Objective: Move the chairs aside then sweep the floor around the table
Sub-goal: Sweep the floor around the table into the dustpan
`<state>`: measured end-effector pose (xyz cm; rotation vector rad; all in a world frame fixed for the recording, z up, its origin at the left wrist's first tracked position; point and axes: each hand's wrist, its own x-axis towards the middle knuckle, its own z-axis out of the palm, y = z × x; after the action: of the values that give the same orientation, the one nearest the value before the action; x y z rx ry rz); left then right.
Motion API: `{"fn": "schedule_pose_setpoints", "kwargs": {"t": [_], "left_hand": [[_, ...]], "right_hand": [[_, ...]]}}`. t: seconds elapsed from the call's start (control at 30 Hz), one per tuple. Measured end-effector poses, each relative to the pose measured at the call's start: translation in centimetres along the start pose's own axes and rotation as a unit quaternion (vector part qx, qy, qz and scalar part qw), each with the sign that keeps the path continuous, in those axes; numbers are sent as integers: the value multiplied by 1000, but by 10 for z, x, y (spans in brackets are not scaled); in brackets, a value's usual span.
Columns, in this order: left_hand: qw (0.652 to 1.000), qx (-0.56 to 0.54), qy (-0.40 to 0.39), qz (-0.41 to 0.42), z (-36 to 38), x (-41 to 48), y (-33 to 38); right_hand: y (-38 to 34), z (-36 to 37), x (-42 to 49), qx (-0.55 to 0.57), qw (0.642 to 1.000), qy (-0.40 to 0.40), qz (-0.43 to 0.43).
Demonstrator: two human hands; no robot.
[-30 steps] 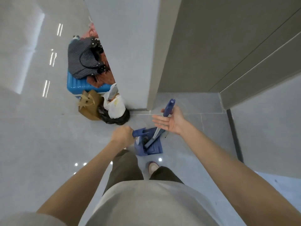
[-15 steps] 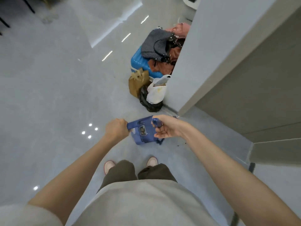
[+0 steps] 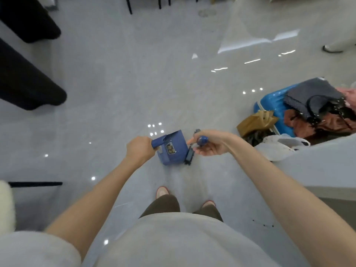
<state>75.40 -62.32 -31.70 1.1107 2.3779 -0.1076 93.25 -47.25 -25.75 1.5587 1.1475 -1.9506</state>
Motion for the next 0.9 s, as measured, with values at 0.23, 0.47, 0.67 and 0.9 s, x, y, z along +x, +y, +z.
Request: {"fn": "schedule_pose_setpoints", "kwargs": {"t": [0.23, 0.47, 0.67, 0.9], "left_hand": [[982, -90, 49, -159, -34, 31, -147], [936, -190, 84, -285, -70, 77, -237], [901, -236, 131, -341, -101, 170, -288], [896, -190, 177, -360, -164, 305, -319]], "right_hand": [[-114, 127, 64, -9, 998, -69, -2], [-225, 210, 101, -39, 992, -115, -34], [-342, 245, 164, -155, 981, -92, -76], [-517, 245, 220, -236, 960, -102, -107]]}}
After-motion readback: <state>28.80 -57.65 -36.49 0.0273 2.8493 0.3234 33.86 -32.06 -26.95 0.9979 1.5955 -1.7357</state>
